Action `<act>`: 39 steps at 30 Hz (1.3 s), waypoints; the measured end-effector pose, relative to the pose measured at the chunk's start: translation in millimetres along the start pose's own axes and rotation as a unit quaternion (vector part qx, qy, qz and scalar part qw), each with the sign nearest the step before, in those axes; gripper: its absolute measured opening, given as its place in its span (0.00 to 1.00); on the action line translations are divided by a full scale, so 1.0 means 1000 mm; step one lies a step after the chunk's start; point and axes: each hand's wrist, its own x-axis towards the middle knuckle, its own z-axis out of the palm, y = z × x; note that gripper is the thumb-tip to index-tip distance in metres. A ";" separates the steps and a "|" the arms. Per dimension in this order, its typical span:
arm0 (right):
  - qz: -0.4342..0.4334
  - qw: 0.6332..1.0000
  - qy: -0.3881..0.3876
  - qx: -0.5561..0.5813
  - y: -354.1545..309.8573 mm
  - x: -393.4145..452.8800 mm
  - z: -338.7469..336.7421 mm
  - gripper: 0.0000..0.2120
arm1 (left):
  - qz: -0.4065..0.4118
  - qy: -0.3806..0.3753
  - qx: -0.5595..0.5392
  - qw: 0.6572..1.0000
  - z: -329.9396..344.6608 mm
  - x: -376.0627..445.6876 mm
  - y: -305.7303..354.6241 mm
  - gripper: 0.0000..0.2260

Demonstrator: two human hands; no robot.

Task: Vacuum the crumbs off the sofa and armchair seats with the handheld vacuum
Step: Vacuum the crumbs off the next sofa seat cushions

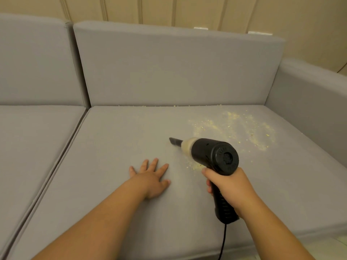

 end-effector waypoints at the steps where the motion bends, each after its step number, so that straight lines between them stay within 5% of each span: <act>1: -0.002 1.000 0.009 0.001 -0.001 0.000 0.000 0.14 | 0.000 0.001 -0.001 1.000 -0.001 0.000 0.000 0.31; 6: 0.002 0.998 0.059 -0.001 0.002 0.004 -0.002 0.14 | 0.000 0.002 0.001 1.000 0.001 0.000 -0.001 0.31; 12: 0.018 0.999 -0.014 0.039 0.002 0.002 -0.015 0.12 | 0.007 -0.010 -0.015 1.000 -0.007 0.003 -0.008 0.30; 18: 0.003 0.999 0.033 0.004 0.003 -0.002 -0.026 0.14 | 0.015 -0.005 -0.006 1.000 -0.004 0.001 -0.011 0.30; 24: 0.017 0.996 -0.077 0.033 -0.002 -0.010 -0.034 0.10 | 0.011 -0.003 -0.002 1.000 -0.002 0.000 -0.011 0.31; 30: 0.006 1.000 0.006 0.019 -0.003 -0.011 -0.037 0.10 | 0.015 -0.002 0.000 1.000 -0.002 0.001 -0.011 0.31; 36: 0.008 0.997 -0.071 -0.007 -0.008 -0.011 -0.051 0.11 | 0.013 -0.004 -0.006 1.000 -0.003 0.000 -0.010 0.30; 39: -0.002 0.999 -0.042 -0.010 -0.007 -0.014 -0.053 0.11 | 0.013 -0.004 -0.007 1.000 -0.004 0.000 -0.010 0.30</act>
